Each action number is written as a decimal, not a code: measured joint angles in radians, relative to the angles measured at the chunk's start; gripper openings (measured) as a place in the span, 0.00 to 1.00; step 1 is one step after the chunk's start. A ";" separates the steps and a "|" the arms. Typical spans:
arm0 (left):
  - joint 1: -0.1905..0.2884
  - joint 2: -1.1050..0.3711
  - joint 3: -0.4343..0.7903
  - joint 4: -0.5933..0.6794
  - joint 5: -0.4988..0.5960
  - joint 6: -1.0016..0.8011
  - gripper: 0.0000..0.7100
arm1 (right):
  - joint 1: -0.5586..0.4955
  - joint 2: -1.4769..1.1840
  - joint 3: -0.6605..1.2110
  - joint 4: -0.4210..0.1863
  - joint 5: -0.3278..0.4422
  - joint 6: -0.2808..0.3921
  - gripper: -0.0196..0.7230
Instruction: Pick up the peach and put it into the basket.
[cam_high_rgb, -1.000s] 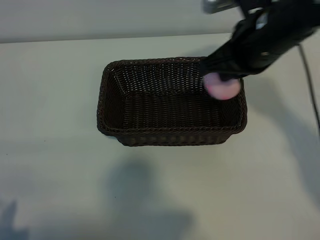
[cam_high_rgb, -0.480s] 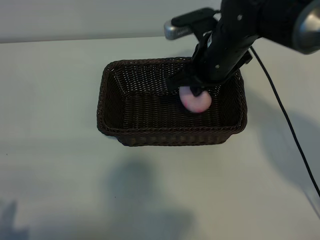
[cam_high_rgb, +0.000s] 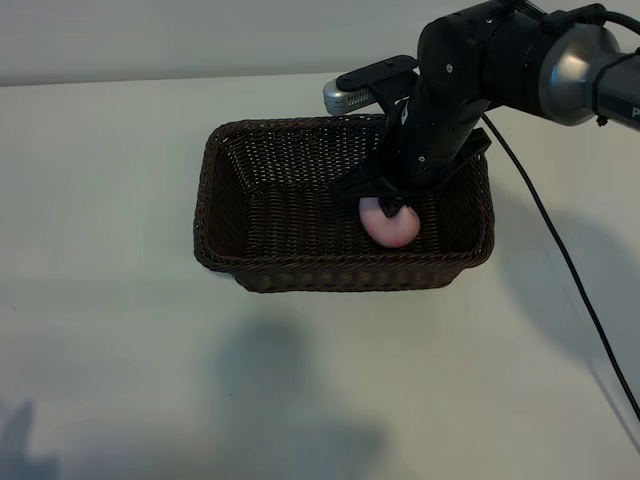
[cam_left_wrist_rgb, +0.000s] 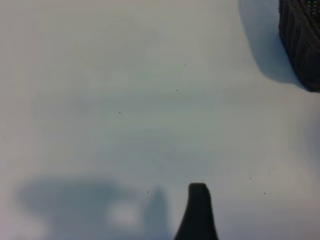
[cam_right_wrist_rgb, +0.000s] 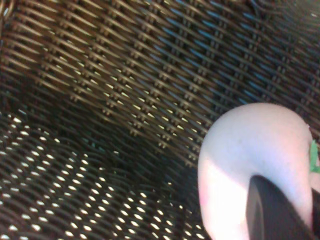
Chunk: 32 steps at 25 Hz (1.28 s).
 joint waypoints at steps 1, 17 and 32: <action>0.000 0.000 0.000 0.000 0.000 0.000 0.83 | 0.000 0.000 0.000 0.000 0.000 -0.004 0.08; 0.000 0.000 0.000 0.000 0.000 0.000 0.83 | 0.000 0.000 -0.001 0.036 0.020 -0.048 0.90; 0.000 0.000 0.000 0.000 0.000 0.000 0.83 | 0.000 -0.008 -0.272 0.049 0.231 -0.052 0.81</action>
